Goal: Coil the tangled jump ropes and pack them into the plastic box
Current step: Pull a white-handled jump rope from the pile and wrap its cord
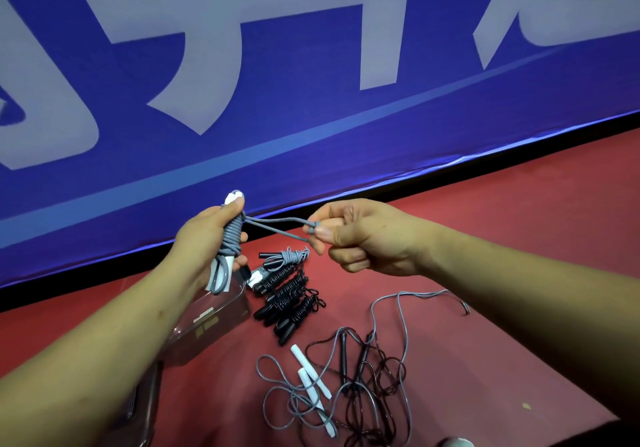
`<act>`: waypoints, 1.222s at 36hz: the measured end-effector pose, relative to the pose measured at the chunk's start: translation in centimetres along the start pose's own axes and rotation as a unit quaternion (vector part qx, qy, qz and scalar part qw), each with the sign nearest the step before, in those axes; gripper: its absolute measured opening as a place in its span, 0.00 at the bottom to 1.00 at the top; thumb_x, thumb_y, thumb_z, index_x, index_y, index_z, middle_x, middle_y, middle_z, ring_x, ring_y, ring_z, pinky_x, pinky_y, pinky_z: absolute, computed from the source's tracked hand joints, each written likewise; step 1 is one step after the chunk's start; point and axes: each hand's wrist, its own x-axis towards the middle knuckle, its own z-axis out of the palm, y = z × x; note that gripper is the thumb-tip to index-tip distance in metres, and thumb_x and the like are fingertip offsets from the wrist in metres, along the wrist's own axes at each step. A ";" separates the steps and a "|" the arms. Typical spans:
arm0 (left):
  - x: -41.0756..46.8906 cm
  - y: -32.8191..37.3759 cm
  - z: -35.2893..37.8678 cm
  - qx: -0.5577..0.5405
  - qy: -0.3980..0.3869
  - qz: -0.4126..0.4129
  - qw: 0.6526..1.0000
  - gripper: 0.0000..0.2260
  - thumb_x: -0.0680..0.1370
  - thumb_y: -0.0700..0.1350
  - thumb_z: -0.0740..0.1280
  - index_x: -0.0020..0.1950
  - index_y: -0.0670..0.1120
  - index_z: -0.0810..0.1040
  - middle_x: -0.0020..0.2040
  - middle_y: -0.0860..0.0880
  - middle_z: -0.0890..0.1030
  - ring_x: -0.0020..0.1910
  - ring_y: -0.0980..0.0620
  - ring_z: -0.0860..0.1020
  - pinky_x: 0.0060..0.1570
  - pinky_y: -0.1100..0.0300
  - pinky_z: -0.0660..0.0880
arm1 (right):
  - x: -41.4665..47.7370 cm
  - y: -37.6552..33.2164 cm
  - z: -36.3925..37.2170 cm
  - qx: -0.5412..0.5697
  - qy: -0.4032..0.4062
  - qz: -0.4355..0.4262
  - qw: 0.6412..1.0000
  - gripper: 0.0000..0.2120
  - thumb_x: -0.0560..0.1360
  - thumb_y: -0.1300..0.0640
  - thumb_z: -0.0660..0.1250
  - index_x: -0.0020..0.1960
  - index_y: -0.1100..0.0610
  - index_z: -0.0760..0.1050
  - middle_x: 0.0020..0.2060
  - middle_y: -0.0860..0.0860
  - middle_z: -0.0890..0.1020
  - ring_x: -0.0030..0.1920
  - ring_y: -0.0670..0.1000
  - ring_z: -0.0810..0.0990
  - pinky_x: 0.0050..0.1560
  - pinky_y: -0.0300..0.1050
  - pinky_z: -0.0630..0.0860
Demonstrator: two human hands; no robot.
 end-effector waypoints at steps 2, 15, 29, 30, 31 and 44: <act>-0.1 0.2 -0.1 0.000 0.007 -0.007 1.000 0.13 0.75 0.57 0.72 0.46 0.48 0.78 0.36 0.44 0.78 0.27 0.48 0.74 0.24 0.60 0.77 | 0.1 0.0 0.2 -0.041 0.009 -0.012 0.999 0.04 0.81 0.62 0.61 0.55 0.62 0.71 0.34 0.52 0.74 0.22 0.43 0.60 0.22 0.35 0.58; 0.2 -0.5 -0.8 0.165 -0.016 0.119 0.979 0.08 0.76 0.54 0.72 0.48 0.51 0.80 0.37 0.42 0.79 0.26 0.45 0.75 0.25 0.59 0.75 | 0.2 -0.6 0.3 -0.069 0.106 -0.002 0.992 0.13 0.83 0.50 0.59 0.48 0.60 0.73 0.24 0.46 0.62 0.24 0.45 0.56 0.24 0.37 0.57; 1.5 -2.1 -1.2 0.626 -0.151 0.159 0.748 0.11 0.73 0.64 0.69 0.52 0.67 0.73 0.50 0.59 0.81 0.52 0.52 0.79 0.55 0.53 0.76 | 0.3 -0.8 2.1 -0.181 0.118 -0.031 0.976 0.19 0.80 0.53 0.65 0.32 0.54 0.65 0.26 0.49 0.67 0.29 0.51 0.66 0.34 0.46 0.65; 1.1 -2.1 -0.8 0.654 -0.178 0.169 0.716 0.13 0.73 0.65 0.69 0.56 0.68 0.73 0.51 0.59 0.80 0.54 0.52 0.79 0.56 0.54 0.76 | 0.4 -0.8 2.1 -0.177 0.121 -0.033 0.976 0.20 0.80 0.53 0.65 0.32 0.54 0.65 0.25 0.48 0.66 0.28 0.51 0.66 0.33 0.45 0.64; 0.4 -2.2 -0.3 0.672 -0.206 0.183 0.687 0.17 0.74 0.65 0.68 0.61 0.68 0.73 0.52 0.59 0.80 0.55 0.53 0.78 0.56 0.56 0.75 | 0.5 -0.7 2.2 -0.178 0.125 -0.035 0.975 0.20 0.81 0.53 0.64 0.32 0.54 0.64 0.25 0.48 0.66 0.27 0.51 0.65 0.33 0.45 0.64; -7.2 -2.8 4.0 0.554 -0.281 0.331 0.710 0.15 0.65 0.77 0.64 0.40 0.69 0.74 0.33 0.51 0.80 0.33 0.54 0.77 0.36 0.56 0.75 | 1.4 -0.4 0.9 -0.119 0.175 -0.012 0.977 0.15 0.83 0.57 0.61 0.38 0.58 0.67 0.28 0.52 0.69 0.23 0.49 0.63 0.26 0.40 0.64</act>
